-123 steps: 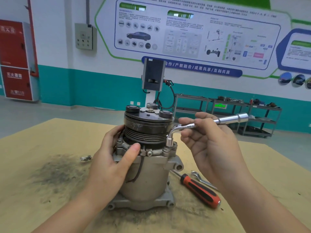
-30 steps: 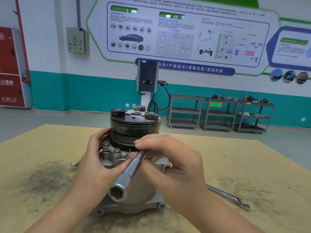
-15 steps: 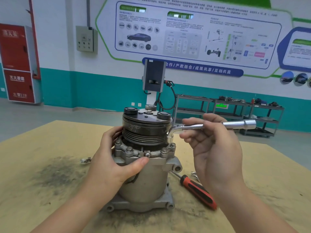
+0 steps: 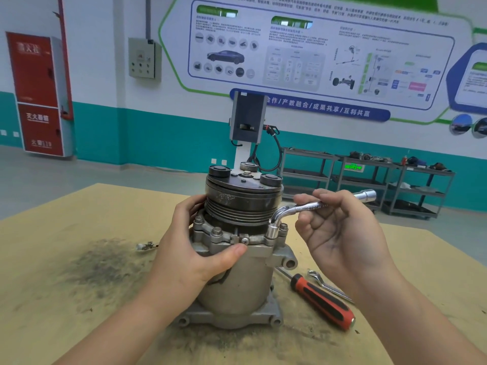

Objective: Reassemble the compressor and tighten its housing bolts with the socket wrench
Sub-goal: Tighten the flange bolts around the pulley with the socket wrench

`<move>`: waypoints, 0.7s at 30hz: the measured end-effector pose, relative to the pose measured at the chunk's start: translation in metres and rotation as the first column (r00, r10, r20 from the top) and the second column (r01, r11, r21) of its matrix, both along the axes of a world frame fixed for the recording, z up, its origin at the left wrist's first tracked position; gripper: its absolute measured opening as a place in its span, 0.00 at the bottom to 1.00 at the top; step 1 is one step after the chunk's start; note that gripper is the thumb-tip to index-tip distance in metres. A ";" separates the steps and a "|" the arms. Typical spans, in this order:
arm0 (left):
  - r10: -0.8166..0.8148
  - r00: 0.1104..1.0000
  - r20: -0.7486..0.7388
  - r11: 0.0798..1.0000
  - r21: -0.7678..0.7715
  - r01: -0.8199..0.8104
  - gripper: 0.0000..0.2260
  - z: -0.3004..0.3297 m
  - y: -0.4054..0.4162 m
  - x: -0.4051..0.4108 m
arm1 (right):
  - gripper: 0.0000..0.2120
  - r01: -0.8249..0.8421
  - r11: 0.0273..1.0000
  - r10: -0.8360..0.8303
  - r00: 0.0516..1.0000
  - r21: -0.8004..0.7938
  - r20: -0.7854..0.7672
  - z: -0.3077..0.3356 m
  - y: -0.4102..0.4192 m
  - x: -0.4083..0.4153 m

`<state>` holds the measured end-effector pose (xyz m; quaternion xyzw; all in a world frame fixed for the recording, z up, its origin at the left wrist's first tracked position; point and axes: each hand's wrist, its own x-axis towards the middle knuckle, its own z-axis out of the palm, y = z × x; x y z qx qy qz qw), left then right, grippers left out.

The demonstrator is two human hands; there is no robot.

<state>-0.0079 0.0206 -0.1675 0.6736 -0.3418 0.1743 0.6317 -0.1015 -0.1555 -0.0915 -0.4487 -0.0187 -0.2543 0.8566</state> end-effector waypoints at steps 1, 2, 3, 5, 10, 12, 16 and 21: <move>0.002 1.000 0.000 1.000 0.001 -0.002 0.32 0.000 0.000 0.000 | 0.03 -0.007 1.000 0.007 1.000 0.014 -0.016 0.000 -0.001 0.001; 0.002 1.000 0.000 1.000 -0.001 -0.002 0.32 0.000 0.000 0.000 | 0.02 -0.008 1.000 0.008 1.000 0.024 -0.026 -0.001 -0.002 0.003; 0.001 1.000 0.001 1.000 -0.004 -0.001 0.32 0.001 0.000 0.000 | 0.01 -0.005 0.999 0.006 1.000 0.033 -0.029 -0.002 -0.002 0.004; 0.000 1.000 0.003 1.000 -0.010 0.000 0.32 0.000 0.000 0.000 | 0.05 0.009 0.999 -0.009 1.000 0.043 -0.007 -0.005 -0.001 0.005; -0.010 1.000 -0.003 1.000 -0.029 0.010 0.34 0.000 -0.001 0.000 | 0.14 0.100 0.991 -0.085 0.982 -0.085 0.169 -0.013 0.000 0.003; -0.007 1.000 -0.003 0.999 -0.044 0.007 0.33 0.000 -0.001 -0.001 | 0.14 0.173 0.970 -0.124 0.956 -0.173 0.264 -0.017 0.002 0.002; 0.019 1.000 -0.004 0.999 -0.043 -0.019 0.33 -0.001 -0.002 0.001 | 0.09 0.488 0.696 -0.157 0.820 -0.527 0.551 -0.022 0.007 -0.005; 0.023 1.000 -0.017 0.998 -0.066 -0.024 0.35 -0.002 -0.002 0.004 | 0.05 0.694 0.227 -0.055 0.710 -0.683 0.702 -0.022 0.017 -0.009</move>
